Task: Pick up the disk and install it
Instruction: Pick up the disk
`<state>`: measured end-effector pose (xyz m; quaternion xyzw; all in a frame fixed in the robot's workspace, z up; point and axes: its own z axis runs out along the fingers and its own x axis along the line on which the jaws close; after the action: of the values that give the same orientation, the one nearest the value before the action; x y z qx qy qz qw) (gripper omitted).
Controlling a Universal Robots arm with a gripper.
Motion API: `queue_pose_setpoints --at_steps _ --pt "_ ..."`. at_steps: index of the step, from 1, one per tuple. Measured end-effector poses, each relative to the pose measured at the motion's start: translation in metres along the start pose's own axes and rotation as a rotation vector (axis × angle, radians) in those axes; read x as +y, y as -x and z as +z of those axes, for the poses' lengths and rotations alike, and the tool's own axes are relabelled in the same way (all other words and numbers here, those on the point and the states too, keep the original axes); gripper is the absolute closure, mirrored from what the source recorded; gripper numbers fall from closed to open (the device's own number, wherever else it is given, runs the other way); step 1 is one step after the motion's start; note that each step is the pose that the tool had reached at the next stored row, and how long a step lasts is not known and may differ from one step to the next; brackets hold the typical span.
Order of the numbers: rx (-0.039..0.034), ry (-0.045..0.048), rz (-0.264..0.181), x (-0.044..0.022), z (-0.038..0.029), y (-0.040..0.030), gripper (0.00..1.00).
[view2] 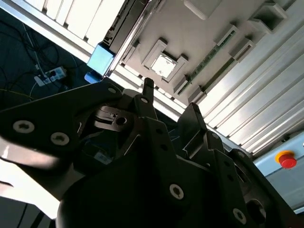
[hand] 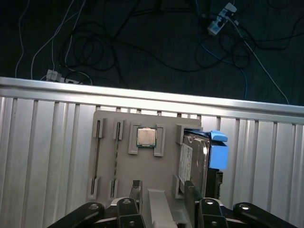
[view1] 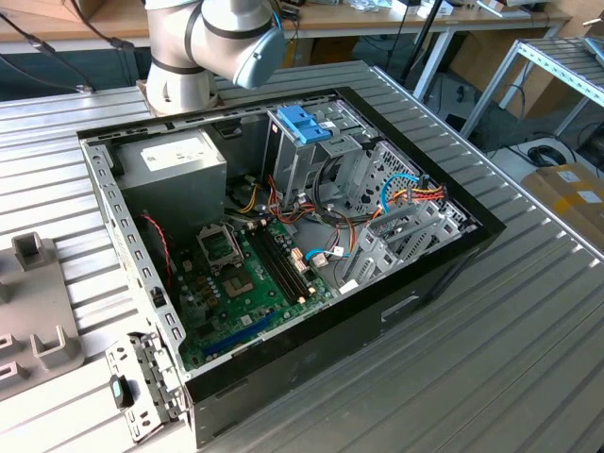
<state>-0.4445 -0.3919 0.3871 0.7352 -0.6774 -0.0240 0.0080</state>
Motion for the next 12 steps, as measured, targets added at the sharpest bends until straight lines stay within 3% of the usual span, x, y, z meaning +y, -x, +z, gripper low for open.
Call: queue_pose_setpoints --at_steps 12 --pt "-0.0041 -0.0022 0.093 -0.0006 0.0076 0.0039 0.52"
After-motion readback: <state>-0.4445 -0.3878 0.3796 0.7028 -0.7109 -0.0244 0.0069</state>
